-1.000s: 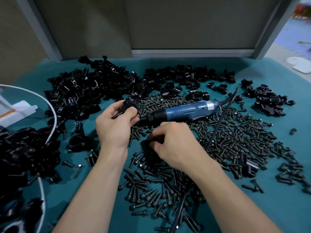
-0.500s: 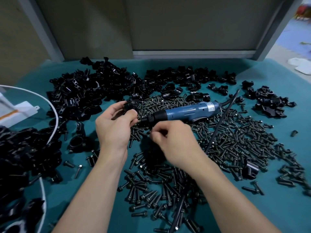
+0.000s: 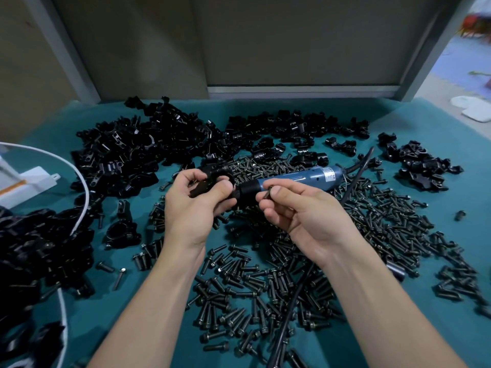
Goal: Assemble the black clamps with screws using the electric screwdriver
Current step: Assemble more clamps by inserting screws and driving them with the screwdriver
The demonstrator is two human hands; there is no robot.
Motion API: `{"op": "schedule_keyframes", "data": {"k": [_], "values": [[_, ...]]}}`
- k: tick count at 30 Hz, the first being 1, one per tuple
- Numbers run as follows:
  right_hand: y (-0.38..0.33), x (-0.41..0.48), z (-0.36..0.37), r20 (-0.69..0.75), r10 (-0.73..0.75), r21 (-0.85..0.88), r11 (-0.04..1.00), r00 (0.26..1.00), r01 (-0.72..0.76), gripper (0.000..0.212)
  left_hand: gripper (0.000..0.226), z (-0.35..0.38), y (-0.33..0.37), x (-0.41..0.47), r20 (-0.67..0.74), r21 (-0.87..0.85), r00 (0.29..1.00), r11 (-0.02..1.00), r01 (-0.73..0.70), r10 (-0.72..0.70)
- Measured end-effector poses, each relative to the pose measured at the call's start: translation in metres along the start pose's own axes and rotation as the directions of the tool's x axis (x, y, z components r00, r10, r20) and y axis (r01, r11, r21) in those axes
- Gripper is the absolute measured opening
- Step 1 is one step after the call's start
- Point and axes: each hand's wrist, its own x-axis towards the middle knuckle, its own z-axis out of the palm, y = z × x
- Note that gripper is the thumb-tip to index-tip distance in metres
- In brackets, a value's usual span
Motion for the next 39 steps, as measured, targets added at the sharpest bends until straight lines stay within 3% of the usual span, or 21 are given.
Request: {"op": "schedule_keyframes", "data": {"k": [2,4,6,8,15,21,25,33,35,39], "values": [[0.0,-0.001,0.0,0.002,-0.001,0.006,1.0,1.0,0.001,0.008,0.023,-0.001,0.006,-0.004,0.077,-0.077,0.991,0.991,0.114,-0.108],[0.0,-0.001,-0.001,0.009,-0.014,-0.018,1.0,1.0,0.014,0.011,0.043,-0.003,0.012,-0.007,0.192,-0.096,0.955,0.964,0.249,-0.228],[-0.001,-0.001,-0.003,0.025,-0.035,-0.014,0.999,0.999,0.036,0.01,0.031,-0.005,0.015,-0.009,0.298,-0.118,0.91,0.934,0.337,-0.29],[-0.001,-0.001,-0.004,0.05,-0.063,-0.023,0.998,0.997,0.064,0.015,0.021,-0.005,0.017,-0.01,0.345,-0.145,0.887,0.916,0.373,-0.307],[0.003,0.0,-0.004,0.082,-0.194,-0.074,0.977,0.978,0.2,0.025,0.019,-0.005,0.014,-0.007,0.423,-0.286,0.861,0.859,0.424,-0.283],[0.005,-0.001,0.0,0.036,-0.276,-0.151,0.949,0.961,0.278,0.021,0.024,-0.004,0.012,-0.004,0.424,-0.22,0.848,0.872,0.438,-0.319],[0.004,-0.001,0.0,0.039,-0.411,-0.337,0.853,0.911,0.399,0.016,0.044,-0.002,0.011,-0.004,0.395,-0.196,0.862,0.888,0.416,-0.317],[0.006,-0.004,0.0,0.073,-0.519,-0.687,0.592,0.851,0.42,0.014,0.038,0.0,0.009,-0.005,0.399,-0.108,0.862,0.917,0.383,-0.313],[0.007,-0.007,0.002,0.092,-0.567,-0.726,0.524,0.819,0.445,0.017,0.042,0.001,0.009,-0.005,0.38,-0.108,0.869,0.918,0.38,-0.315],[0.006,-0.006,0.0,0.051,-0.62,-0.741,0.502,0.783,0.446,0.019,0.044,0.0,0.01,-0.005,0.373,-0.156,0.871,0.904,0.398,-0.319]]}}
